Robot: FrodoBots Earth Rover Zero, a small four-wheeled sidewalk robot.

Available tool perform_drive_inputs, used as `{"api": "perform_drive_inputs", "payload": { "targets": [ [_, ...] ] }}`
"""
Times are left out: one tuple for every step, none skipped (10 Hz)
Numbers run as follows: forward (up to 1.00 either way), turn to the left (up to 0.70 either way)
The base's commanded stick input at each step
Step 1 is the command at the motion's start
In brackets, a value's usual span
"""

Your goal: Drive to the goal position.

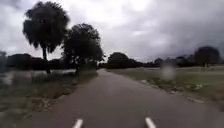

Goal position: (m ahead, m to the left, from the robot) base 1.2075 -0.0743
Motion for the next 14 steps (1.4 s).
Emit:
{"api": "perform_drive_inputs", "payload": {
  "targets": [
    [0.98,0.04],
    [0.98,0.04],
    [0.98,0.04],
    [0.98,0.04],
    [0.98,0.04],
    [0.98,0.04],
    [0.98,0.04],
    [0.98,0.04],
    [0.98,0.04],
    [0.98,0.04],
    [0.98,0.04],
    [0.98,0.04],
    [0.98,0.04],
    [0.98,0.04]
  ]
}}
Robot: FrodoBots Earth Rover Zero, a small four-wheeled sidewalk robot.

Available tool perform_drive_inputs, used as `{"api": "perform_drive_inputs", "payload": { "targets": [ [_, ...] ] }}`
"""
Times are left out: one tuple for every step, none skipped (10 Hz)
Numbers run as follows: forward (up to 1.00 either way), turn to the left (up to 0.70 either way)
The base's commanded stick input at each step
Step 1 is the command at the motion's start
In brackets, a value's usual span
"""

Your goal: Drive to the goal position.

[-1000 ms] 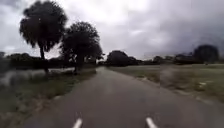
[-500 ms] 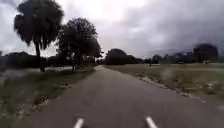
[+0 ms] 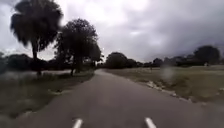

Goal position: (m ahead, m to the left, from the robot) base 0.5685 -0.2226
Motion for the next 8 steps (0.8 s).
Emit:
{"api": "perform_drive_inputs", "payload": {
  "targets": [
    [0.98,0.04],
    [0.98,0.04],
    [0.98,0.04],
    [0.98,0.04],
    [0.98,0.04],
    [0.98,0.04],
    [0.98,0.04],
    [0.98,0.04]
  ]
}}
